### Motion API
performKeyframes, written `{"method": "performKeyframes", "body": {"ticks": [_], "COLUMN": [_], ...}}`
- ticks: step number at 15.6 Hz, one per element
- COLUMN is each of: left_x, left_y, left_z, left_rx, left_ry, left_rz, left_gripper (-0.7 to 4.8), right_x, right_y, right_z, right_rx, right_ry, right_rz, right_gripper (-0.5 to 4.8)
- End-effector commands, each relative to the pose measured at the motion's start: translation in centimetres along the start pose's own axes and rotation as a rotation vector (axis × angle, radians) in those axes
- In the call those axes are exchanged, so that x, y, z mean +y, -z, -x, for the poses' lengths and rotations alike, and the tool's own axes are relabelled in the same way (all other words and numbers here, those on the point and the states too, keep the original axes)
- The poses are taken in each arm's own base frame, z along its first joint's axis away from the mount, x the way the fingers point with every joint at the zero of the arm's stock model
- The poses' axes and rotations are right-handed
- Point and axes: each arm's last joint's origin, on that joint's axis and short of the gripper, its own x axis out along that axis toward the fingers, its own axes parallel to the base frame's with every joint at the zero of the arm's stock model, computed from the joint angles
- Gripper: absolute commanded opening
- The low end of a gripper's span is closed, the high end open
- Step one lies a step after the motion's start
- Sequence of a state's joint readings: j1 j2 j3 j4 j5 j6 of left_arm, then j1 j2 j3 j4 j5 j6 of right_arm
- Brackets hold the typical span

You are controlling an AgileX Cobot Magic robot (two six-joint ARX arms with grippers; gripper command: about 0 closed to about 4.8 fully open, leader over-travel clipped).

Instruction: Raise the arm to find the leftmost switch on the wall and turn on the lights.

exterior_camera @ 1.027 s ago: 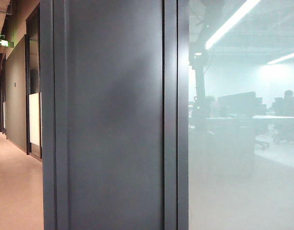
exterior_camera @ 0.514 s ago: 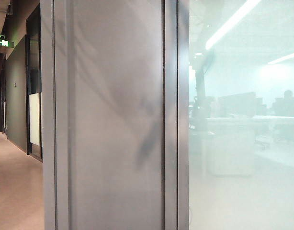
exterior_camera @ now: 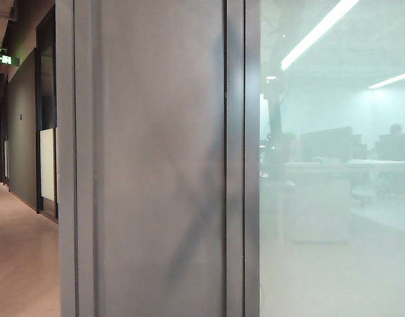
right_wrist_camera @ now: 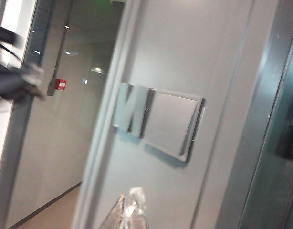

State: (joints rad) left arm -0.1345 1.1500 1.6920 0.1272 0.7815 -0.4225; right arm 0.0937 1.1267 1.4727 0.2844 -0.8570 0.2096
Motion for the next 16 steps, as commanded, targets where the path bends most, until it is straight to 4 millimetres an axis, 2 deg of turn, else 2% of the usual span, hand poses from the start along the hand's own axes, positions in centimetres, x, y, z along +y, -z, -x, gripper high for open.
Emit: {"method": "performKeyframes", "body": {"ticks": [1,3,4,5,6,7,8,9,11,14,16], "left_x": [-4.2,-6.6,-8.1,-8.8,-9.5,-9.8,-9.9,-9.6,-9.0,-6.9,-5.9], "left_y": [-1.9,-1.9,-1.1,-0.4,1.1,2.3,4.4,6.1,9.2,14.8,17.9], "left_z": [3.8,6.3,8.6,9.9,11.6,12.5,13.5,14.1,14.9,15.4,15.8], "left_rx": [0.063,0.125,0.155,0.165,0.177,0.178,0.184,0.186,0.223,0.331,0.351], "left_ry": [-0.236,-0.354,-0.495,-0.587,-0.694,-0.723,-0.729,-0.762,-0.802,-0.857,-0.870], "left_rz": [-0.245,-0.311,-0.365,-0.403,-0.435,-0.435,-0.438,-0.437,-0.389,-0.289,-0.209], "left_gripper": [-0.05,-0.05,-0.06,-0.05,-0.06,-0.05,-0.06,-0.06,-0.05,-0.06,-0.06], "right_x": [1.1,2.4,3.4,4.0,4.9,5.3,5.9,6.4,7.5,8.6,9.3], "right_y": [-0.5,-0.8,-1.3,-1.7,-2.3,-2.4,-2.1,-1.3,0.6,4.5,7.0], "right_z": [1.8,3.1,4.1,4.7,5.6,6.1,7.2,8.0,9.6,11.8,12.9], "right_rx": [0.107,0.190,0.224,0.240,0.251,0.250,0.257,0.266,0.274,0.269,0.291], "right_ry": [0.122,0.213,0.325,0.392,0.486,0.539,0.688,0.780,0.854,1.002,1.015], "right_rz": [-0.093,-0.066,-0.061,-0.040,-0.007,0.005,0.023,0.031,0.037,0.060,0.053], "right_gripper": [-0.01,-0.01,-0.01,-0.01,-0.01,-0.01,-0.01,-0.01,-0.01,-0.01,-0.01]}}
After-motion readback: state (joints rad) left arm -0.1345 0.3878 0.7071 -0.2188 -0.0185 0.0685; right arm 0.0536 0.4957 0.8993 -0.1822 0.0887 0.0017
